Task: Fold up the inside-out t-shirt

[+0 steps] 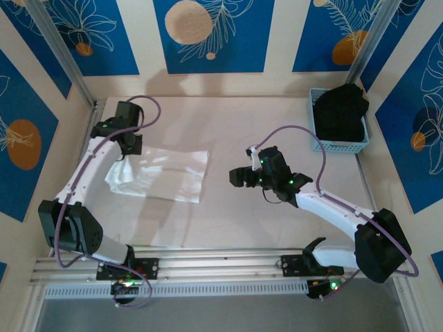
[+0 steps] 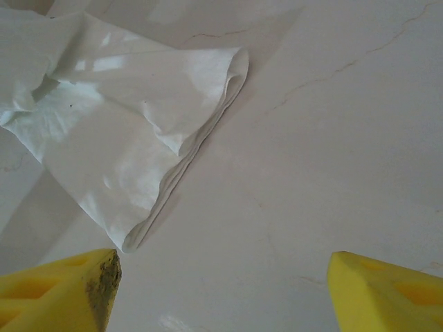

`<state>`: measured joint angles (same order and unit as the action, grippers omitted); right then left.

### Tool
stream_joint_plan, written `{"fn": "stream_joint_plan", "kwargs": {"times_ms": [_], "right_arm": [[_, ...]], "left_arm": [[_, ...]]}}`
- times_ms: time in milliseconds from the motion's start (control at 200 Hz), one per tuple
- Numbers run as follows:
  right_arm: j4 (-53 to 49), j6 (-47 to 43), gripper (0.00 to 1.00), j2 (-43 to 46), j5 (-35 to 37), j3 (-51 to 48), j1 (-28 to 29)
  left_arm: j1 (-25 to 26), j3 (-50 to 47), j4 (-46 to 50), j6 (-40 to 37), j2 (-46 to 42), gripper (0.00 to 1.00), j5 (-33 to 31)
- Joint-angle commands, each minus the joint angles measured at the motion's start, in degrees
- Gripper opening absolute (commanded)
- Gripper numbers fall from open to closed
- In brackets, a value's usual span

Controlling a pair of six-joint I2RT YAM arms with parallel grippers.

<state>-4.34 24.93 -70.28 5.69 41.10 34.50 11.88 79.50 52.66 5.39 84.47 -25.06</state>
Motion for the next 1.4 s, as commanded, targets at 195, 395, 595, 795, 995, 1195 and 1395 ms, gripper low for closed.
{"fn": "stream_joint_plan", "kwargs": {"times_ms": [195,395,595,795,995,1195,1395], "right_arm": [[-2.40,0.03,0.78,-0.38,-0.18,1.21,-0.88],[-4.50,0.75,0.79,-0.11,2.11,1.11,-2.34],[-2.64,4.46,0.78,-2.33,1.95,-0.61,-4.23],[3.49,4.40,0.78,-11.95,-4.56,4.59,-1.20],[6.04,-1.21,0.76,-27.50,-7.22,18.35,5.82],[4.33,-5.50,0.73,-40.47,-7.85,30.94,8.66],[-0.28,-7.83,0.72,-48.09,-6.49,38.87,8.52]], "left_arm": [[13.93,-3.03,-2.64,11.43,5.20,0.00,7.56],[23.64,3.07,-13.00,20.06,19.77,0.39,22.17],[25.06,4.32,-17.10,18.18,15.32,0.59,25.15],[16.00,-16.61,-18.95,19.71,-3.68,0.67,21.44],[8.78,-30.84,-23.64,24.75,-14.96,0.64,28.14],[8.78,-37.38,-27.07,27.77,-18.86,0.61,32.26],[8.78,-41.88,-31.83,28.65,-20.09,0.60,33.23]]}}
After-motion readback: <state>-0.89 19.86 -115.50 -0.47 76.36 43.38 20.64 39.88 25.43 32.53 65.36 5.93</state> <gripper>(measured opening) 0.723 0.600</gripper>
